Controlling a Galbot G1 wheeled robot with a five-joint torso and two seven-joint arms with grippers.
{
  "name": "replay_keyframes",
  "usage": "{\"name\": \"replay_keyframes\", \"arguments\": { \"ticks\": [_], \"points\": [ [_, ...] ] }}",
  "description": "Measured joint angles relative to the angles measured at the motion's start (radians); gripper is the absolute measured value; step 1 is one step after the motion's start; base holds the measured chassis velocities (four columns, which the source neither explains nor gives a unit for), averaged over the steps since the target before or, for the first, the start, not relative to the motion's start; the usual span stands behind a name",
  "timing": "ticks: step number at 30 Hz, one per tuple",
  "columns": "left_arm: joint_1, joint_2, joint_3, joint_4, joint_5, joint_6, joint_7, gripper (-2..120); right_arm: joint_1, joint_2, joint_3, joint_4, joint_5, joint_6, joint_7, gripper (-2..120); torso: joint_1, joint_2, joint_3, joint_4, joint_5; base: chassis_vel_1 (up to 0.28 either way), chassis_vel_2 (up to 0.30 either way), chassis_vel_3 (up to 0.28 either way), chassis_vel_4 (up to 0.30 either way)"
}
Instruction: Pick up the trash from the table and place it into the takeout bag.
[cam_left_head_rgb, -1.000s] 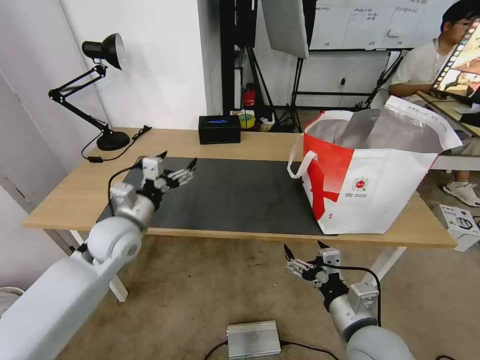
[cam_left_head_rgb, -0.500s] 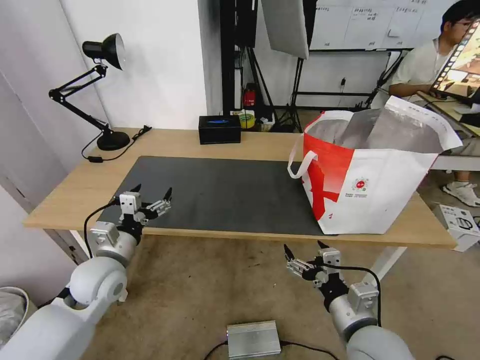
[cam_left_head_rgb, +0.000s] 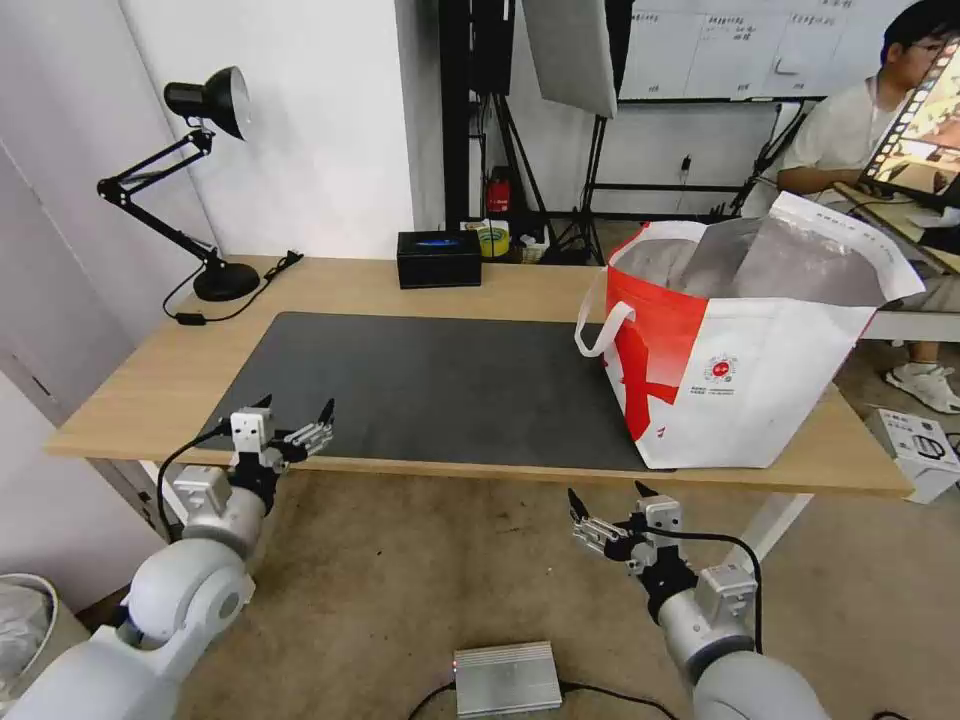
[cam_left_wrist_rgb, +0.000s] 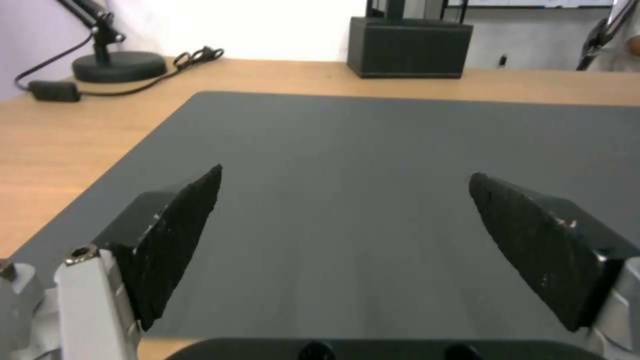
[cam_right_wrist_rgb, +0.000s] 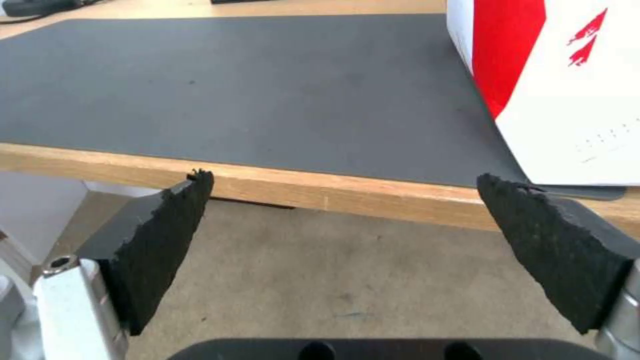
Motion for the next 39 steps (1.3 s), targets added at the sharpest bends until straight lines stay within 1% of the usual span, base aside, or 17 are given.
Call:
{"name": "replay_keyframes", "arguments": {
  "ticks": [11,22,39],
  "points": [
    [0.084,-0.019,-0.063,-0.013,0.009,-0.020,0.006,100,0.000,0.000,0.000,0.000,0.000,0.000,0.000,100,0.000,0.000,0.000,0.0000,0.0000,0.000,0.000,0.000,0.000],
    [0.108,-0.024,-0.078,-0.023,0.010,-0.025,0.005,100,0.000,0.000,0.000,0.000,0.000,0.000,0.000,100,0.000,0.000,0.000,0.0000,0.0000,0.000,0.000,0.000,0.000],
    [0.107,-0.024,-0.078,-0.024,0.009,-0.024,0.005,100,0.000,0.000,0.000,0.000,0.000,0.000,0.000,100,0.000,0.000,0.000,-0.0001,0.0000,0.000,0.000,0.000,0.000]
  ]
}}
